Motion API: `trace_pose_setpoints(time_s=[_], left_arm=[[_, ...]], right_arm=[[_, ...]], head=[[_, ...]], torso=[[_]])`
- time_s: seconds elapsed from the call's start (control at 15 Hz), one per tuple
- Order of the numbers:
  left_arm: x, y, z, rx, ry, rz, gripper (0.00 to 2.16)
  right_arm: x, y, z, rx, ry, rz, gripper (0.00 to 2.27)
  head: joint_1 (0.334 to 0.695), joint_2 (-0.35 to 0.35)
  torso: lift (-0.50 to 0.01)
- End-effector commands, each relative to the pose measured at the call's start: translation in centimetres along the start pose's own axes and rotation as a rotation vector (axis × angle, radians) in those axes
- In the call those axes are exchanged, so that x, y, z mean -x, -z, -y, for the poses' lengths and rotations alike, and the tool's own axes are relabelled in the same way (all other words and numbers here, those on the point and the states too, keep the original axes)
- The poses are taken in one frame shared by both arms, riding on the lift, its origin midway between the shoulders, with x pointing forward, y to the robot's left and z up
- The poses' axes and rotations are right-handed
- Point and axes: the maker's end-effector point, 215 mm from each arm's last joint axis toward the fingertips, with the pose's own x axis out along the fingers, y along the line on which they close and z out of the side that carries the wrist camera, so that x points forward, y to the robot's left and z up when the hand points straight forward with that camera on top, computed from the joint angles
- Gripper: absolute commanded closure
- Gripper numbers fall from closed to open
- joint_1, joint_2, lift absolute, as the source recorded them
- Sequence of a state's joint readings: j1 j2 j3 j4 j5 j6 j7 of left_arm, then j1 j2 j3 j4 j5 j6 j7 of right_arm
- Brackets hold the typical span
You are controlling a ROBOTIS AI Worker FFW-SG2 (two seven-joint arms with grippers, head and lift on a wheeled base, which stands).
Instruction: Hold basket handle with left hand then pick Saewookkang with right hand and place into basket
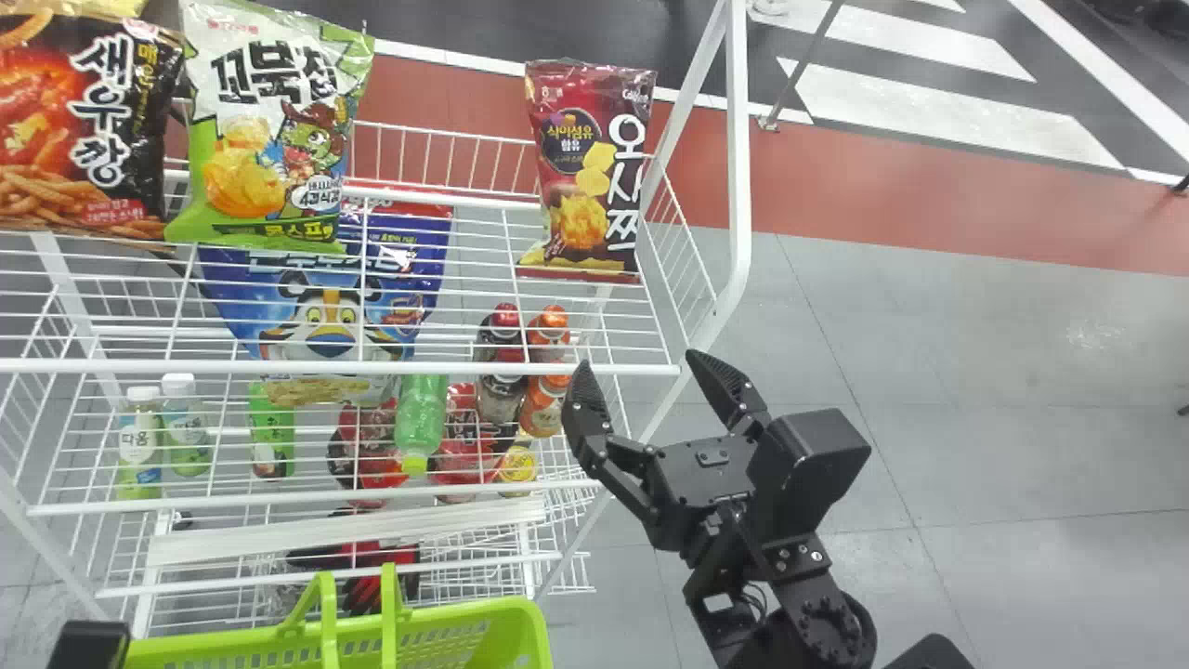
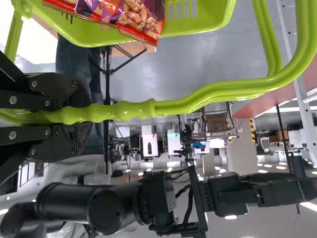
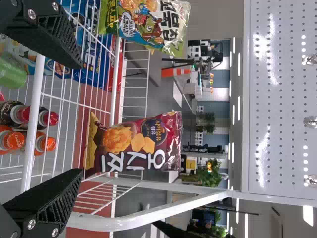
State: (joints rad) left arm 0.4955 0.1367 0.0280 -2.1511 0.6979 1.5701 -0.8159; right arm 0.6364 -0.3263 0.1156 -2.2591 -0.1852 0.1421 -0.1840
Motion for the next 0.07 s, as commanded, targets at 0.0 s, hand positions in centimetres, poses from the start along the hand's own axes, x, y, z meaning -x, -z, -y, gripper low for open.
trace_pose_setpoints(time_s=[0.0], left_arm=[[0.07,0.01,-0.02,0.000,-0.002,-0.001,2.13]], right_arm=[[-0.05,0.19,0.05,0.000,0.001,-0.006,0.05]], head=[[0.695,-0.350]], torso=[[-0.017]])
